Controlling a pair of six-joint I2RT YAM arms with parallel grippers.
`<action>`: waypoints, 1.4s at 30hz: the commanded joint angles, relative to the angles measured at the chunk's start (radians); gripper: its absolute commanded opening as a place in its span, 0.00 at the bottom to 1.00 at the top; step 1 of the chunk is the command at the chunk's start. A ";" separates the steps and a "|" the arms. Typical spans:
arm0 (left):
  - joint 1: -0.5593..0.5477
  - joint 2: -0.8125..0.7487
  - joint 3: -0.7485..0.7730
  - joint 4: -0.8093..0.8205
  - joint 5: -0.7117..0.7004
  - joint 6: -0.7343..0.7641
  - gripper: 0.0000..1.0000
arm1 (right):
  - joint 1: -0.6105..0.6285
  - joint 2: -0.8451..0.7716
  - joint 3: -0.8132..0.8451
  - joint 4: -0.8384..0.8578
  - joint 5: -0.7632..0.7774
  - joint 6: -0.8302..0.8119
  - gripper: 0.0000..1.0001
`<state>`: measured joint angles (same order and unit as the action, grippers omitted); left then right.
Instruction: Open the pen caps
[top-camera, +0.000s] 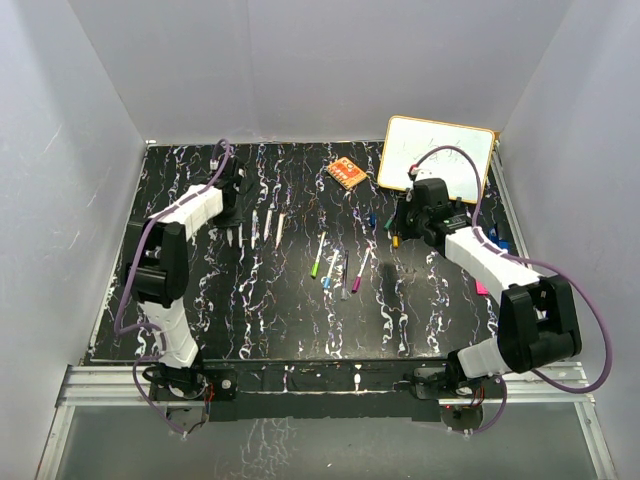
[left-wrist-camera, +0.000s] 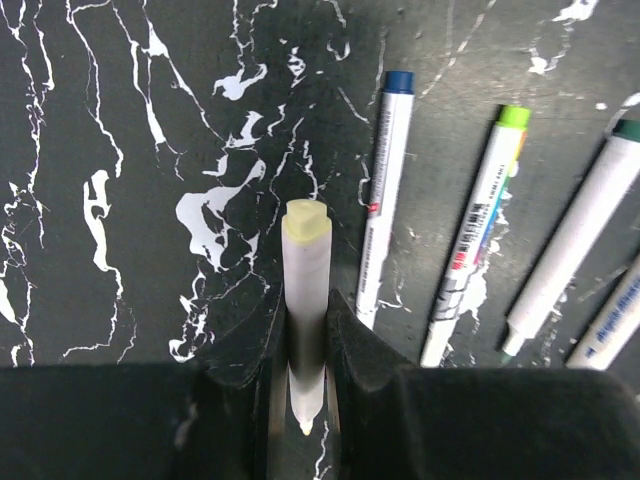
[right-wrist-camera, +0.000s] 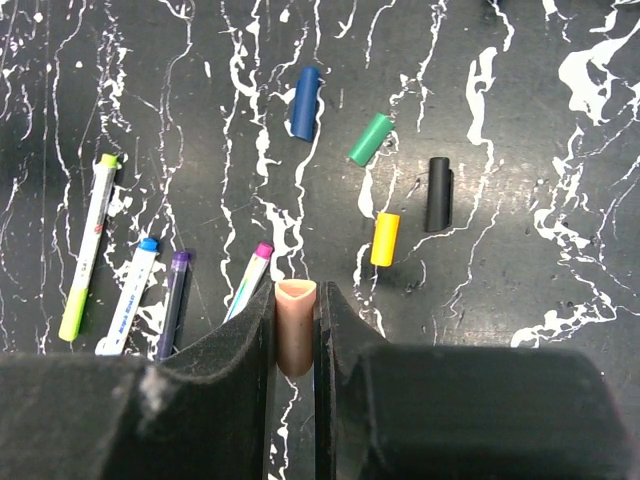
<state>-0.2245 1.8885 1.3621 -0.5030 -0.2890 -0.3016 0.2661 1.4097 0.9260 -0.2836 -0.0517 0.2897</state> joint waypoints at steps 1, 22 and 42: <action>0.022 0.012 0.028 -0.029 -0.045 0.037 0.00 | -0.027 0.024 0.034 0.029 -0.001 -0.008 0.00; 0.059 0.090 0.020 -0.015 0.025 0.051 0.13 | -0.065 0.135 0.046 0.035 0.058 0.016 0.00; 0.061 0.042 0.028 -0.048 -0.098 -0.011 0.25 | -0.067 0.226 0.037 -0.021 0.170 0.028 0.02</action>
<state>-0.1715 1.9865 1.3758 -0.5140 -0.2989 -0.2790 0.2020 1.6299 0.9287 -0.3180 0.0841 0.3149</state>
